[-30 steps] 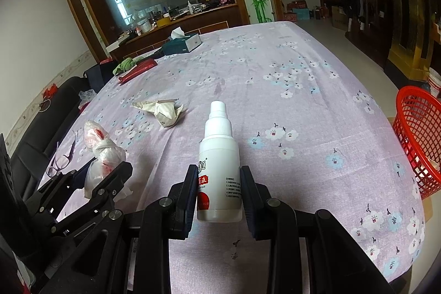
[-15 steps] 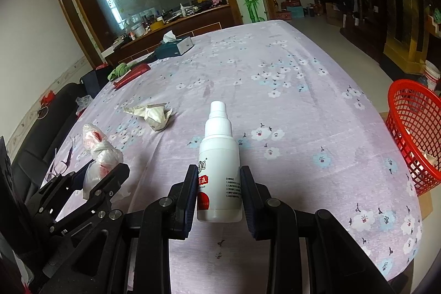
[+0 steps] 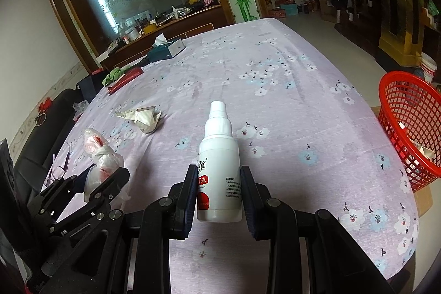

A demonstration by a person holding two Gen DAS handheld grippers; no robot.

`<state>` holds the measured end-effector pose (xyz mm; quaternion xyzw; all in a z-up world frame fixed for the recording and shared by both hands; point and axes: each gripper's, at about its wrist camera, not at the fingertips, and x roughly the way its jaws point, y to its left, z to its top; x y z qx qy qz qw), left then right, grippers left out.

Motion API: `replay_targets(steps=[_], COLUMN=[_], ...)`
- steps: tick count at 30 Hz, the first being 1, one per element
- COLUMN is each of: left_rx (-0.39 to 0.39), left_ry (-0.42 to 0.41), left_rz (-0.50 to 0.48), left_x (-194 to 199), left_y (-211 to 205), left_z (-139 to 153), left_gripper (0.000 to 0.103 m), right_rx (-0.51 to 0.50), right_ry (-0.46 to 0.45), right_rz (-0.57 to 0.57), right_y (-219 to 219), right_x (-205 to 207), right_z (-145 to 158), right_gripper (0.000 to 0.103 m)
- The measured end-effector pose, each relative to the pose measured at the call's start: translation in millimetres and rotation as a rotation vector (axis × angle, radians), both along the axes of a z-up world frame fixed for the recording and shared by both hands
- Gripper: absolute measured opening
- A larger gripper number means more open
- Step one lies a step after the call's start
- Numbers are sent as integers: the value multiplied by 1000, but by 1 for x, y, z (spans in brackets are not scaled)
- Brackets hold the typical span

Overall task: Collect trash
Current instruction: 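Lift the plastic bag and spray bottle up off the table with both tools, then carry the bag and bottle over the red basket and open both tools to drop them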

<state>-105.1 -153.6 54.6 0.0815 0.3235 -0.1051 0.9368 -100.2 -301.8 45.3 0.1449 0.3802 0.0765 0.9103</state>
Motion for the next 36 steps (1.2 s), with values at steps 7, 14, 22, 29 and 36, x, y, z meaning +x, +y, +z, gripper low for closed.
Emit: replay_targets(steps=[7, 14, 22, 29, 36], left_rx=[-15, -37, -34, -39, -56], left_ry=[35, 75, 89, 103, 122], left_rz=[-69, -167, -283, -353, -399], left_x=[-1, -1, -3, 0, 7], left_y=[-22, -55, -103, -135, -166], left_z=[-2, -1, 4, 10, 19], left_gripper=[38, 38, 38, 38, 38], right_rx=[17, 22, 44, 63, 101], right_ry=[-7, -27, -40, -42, -41], right_rz=[-43, -154, -299, -375, -428], right_y=[-21, -70, -137, -180, -218], right_x=[-1, -12, -31, -44, -53], right_z=[2, 9, 13, 10, 7], right_gripper=[32, 32, 32, 32, 32])
